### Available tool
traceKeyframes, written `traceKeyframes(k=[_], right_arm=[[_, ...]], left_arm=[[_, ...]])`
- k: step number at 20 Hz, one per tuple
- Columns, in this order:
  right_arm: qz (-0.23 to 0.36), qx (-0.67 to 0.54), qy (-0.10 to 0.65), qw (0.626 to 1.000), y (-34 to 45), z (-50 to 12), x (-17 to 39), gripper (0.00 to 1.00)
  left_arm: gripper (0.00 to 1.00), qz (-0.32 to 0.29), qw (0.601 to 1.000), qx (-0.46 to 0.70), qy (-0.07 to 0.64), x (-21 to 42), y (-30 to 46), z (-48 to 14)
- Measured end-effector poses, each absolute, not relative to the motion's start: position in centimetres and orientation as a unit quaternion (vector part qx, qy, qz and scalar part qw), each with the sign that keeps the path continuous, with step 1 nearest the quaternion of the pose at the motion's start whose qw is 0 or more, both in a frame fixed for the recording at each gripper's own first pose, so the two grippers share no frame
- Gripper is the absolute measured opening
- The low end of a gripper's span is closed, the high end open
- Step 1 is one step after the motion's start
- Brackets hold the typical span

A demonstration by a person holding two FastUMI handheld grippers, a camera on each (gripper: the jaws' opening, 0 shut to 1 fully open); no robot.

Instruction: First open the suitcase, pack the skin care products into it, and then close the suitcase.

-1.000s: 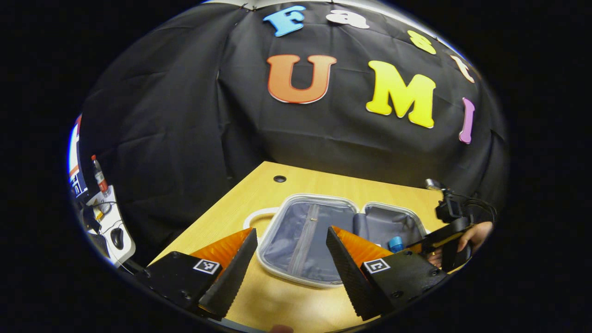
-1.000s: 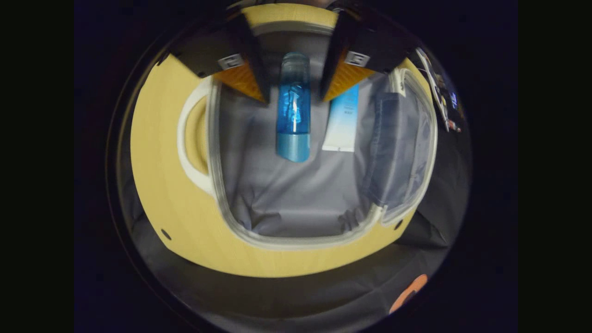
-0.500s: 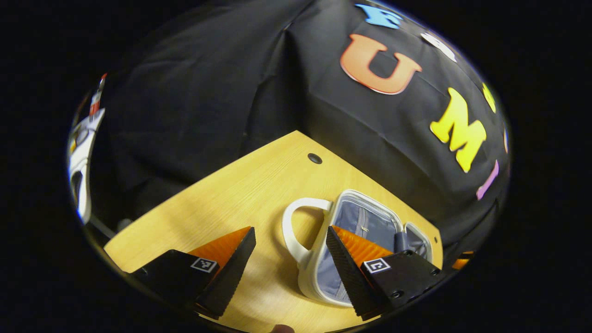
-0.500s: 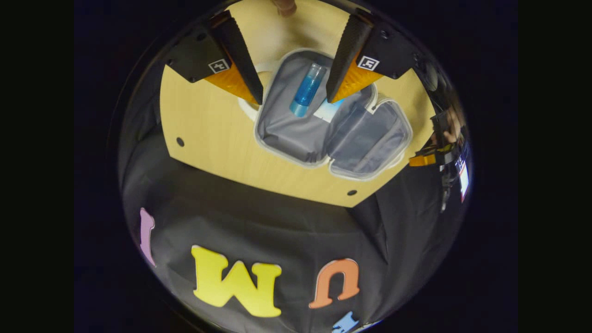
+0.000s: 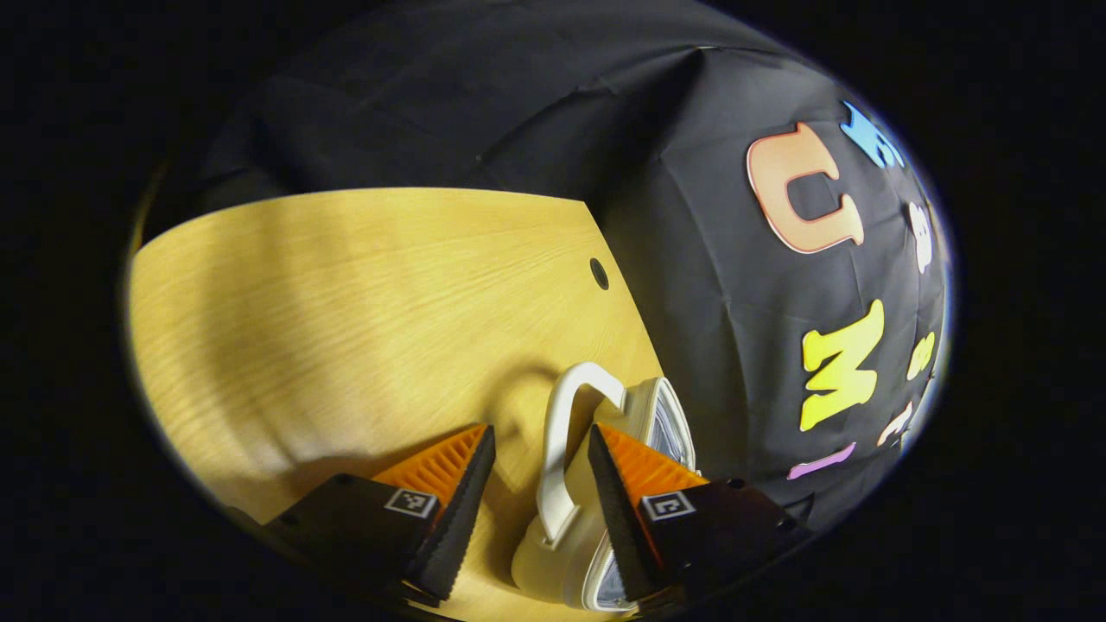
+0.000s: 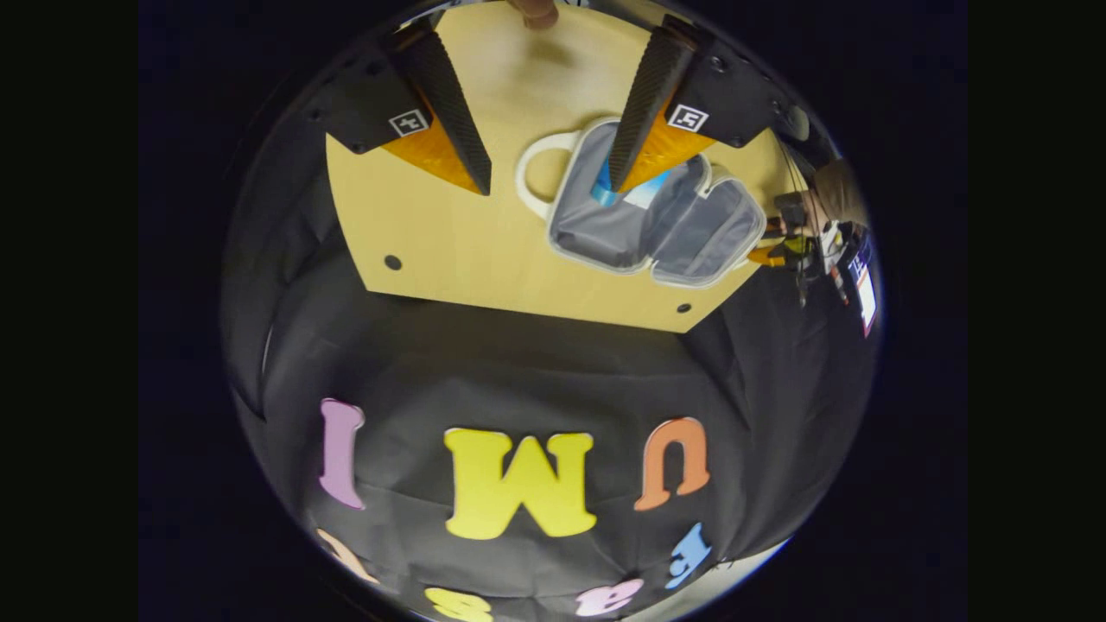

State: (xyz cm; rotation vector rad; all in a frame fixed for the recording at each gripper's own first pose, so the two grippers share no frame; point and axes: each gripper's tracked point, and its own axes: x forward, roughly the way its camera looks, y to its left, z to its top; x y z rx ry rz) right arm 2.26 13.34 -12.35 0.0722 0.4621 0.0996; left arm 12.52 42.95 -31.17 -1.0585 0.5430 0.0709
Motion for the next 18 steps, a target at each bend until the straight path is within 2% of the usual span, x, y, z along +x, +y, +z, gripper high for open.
traceKeyframes(k=[1, 2, 4, 7, 8, 9, 13, 18], right_arm=[[0.038, 0.040, 0.218, 0.974, 12.3, -11.5, 1.9, 0.81], [0.027, 0.042, 0.207, 0.977, 11.5, -10.8, 1.7, 0.81], [0.017, 0.038, 0.191, 0.981, 10.1, -9.7, 1.2, 0.81], [0.014, 0.032, 0.175, 0.984, 8.7, -8.4, 0.8, 0.81], [0.013, 0.029, 0.166, 0.986, 8.2, -7.8, 0.9, 0.78], [0.014, 0.024, 0.155, 0.987, 7.7, -7.2, 1.0, 0.81], [0.032, 0.019, 0.130, 0.991, 6.7, -5.1, 1.4, 0.81], [0.054, 0.022, 0.105, 0.993, 4.8, -3.9, 2.1, 0.79]], left_arm=[[0.63, 0.033, 0.826, -0.502, 0.255, 12.6, 42.8, -31.0], [0.43, 0.044, 0.828, -0.498, 0.253, 12.7, 43.2, -31.0], [0.17, 0.059, 0.829, -0.491, 0.262, 12.8, 43.1, -31.1], [0.11, 0.069, 0.836, -0.465, 0.283, 12.8, 42.8, -30.1], [0.11, 0.071, 0.843, -0.452, 0.282, 12.7, 42.8, -29.2], [0.09, 0.072, 0.856, -0.435, 0.271, 12.7, 43.0, -28.0], [0.06, 0.061, 0.901, -0.359, 0.236, 13.0, 41.6, -21.5], [0.04, 0.024, 0.935, -0.301, 0.187, 13.4, 35.5, -12.2]])
